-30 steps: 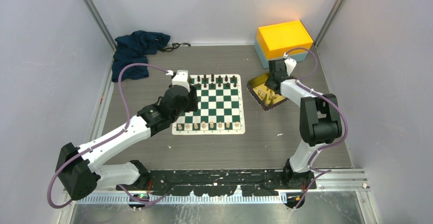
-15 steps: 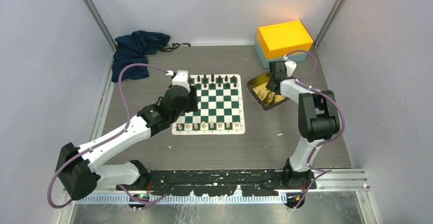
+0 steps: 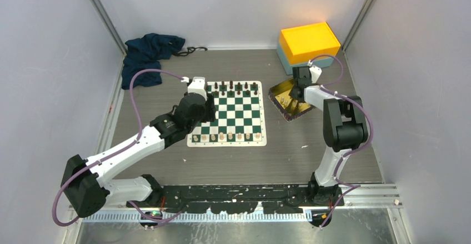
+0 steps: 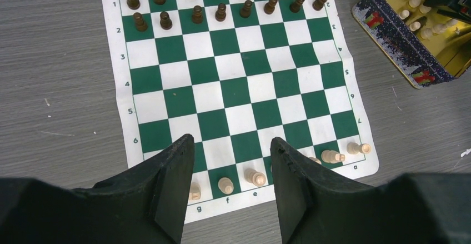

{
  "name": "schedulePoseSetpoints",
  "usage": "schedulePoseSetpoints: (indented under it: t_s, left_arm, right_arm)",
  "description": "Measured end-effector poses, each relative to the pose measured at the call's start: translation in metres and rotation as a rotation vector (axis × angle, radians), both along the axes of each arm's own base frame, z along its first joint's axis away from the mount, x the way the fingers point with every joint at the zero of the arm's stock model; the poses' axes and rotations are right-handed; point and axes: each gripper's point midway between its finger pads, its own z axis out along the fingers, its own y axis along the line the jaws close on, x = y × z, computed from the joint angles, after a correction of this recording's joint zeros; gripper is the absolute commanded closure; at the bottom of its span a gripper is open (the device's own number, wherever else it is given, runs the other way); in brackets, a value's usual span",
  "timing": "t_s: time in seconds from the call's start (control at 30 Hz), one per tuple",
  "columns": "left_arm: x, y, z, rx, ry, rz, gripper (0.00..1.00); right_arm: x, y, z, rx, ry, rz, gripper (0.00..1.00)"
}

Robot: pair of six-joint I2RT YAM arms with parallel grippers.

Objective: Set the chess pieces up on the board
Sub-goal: Pick up the chess piece from the storage box.

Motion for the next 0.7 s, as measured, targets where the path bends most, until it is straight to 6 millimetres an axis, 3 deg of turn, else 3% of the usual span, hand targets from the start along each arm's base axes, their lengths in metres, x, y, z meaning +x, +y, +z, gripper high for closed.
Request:
schedulePoseSetpoints:
  t_s: [0.33, 0.6, 0.7]
  left_arm:
    - [0.000, 0.000, -0.001, 0.002, 0.002, 0.000, 0.46]
    - [0.001, -0.001, -0.004, 0.007, 0.007, 0.000, 0.46]
    - [0.001, -0.001, -0.004, 0.008, 0.007, 0.000, 0.46]
  right_arm:
    - [0.009, 0.000, 0.001, 0.007, -0.008, 0.001, 0.75]
    - [0.011, 0.000, 0.001, 0.011, -0.008, 0.001, 0.98]
    - [0.011, 0.001, 0.001, 0.014, -0.008, 0.003, 0.99]
